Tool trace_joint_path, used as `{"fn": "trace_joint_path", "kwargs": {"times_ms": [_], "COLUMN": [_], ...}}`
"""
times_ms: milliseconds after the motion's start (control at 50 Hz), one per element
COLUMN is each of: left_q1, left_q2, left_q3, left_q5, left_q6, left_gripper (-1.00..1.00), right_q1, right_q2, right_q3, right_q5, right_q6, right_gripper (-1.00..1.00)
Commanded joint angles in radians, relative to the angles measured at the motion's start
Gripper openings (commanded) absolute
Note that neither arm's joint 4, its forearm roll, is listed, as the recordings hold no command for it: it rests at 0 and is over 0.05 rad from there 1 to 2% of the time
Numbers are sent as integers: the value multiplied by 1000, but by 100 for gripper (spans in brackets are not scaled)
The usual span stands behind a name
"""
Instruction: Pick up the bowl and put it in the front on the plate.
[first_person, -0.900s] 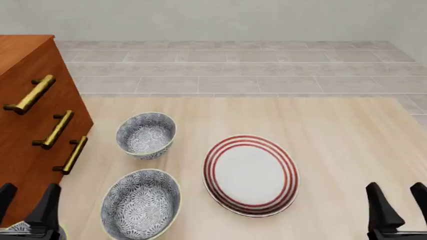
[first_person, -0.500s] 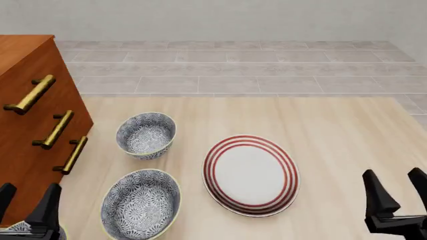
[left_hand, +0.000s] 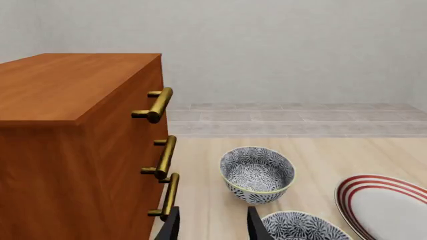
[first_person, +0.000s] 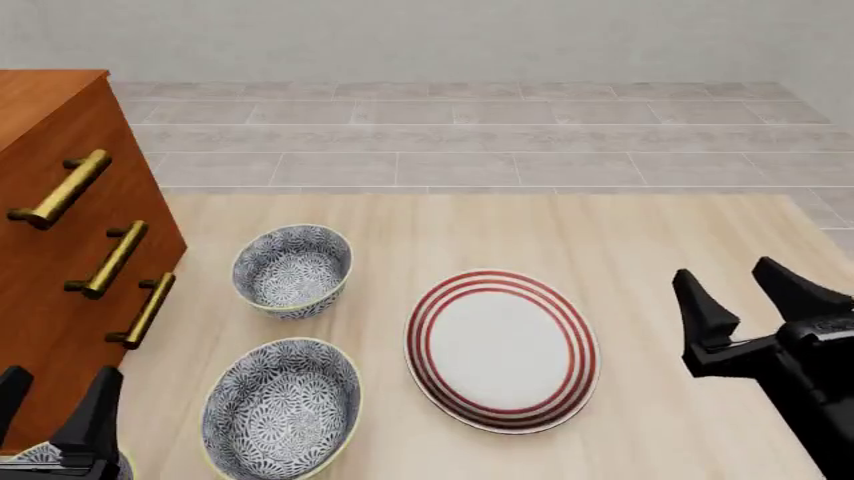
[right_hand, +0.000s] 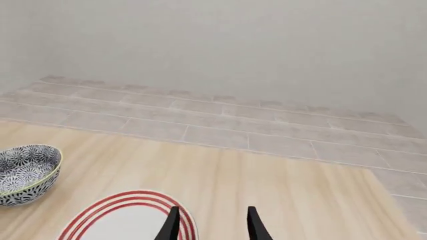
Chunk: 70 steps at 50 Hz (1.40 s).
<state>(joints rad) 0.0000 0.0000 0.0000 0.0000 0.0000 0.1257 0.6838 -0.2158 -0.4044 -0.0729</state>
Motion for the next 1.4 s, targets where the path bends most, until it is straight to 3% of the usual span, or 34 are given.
{"fn": "trace_joint_path", "kwargs": {"times_ms": [20, 360, 440, 580, 1080, 1340, 1400], "left_q1": [0, 0, 0, 0, 0, 0, 0], "left_q2": [0, 0, 0, 0, 0, 0, 0], "left_q3": [0, 0, 0, 0, 0, 0, 0], "left_q5": [0, 0, 0, 0, 0, 0, 0], "left_q6": [0, 0, 0, 0, 0, 0, 0], "left_gripper": [100, 100, 100, 100, 100, 100, 100], "right_q1": [61, 108, 122, 152, 301, 383, 387], "right_q2": [181, 376, 416, 472, 674, 743, 771], "right_q3": [-89, -265, -298, -364, -620, -702, -731], "right_q5": [-75, -23, -17, 20, 174, 190, 192], "right_q6": [-24, -18, -47, -51, -77, -66, -85], "right_gripper": [100, 100, 100, 100, 100, 100, 100]}}
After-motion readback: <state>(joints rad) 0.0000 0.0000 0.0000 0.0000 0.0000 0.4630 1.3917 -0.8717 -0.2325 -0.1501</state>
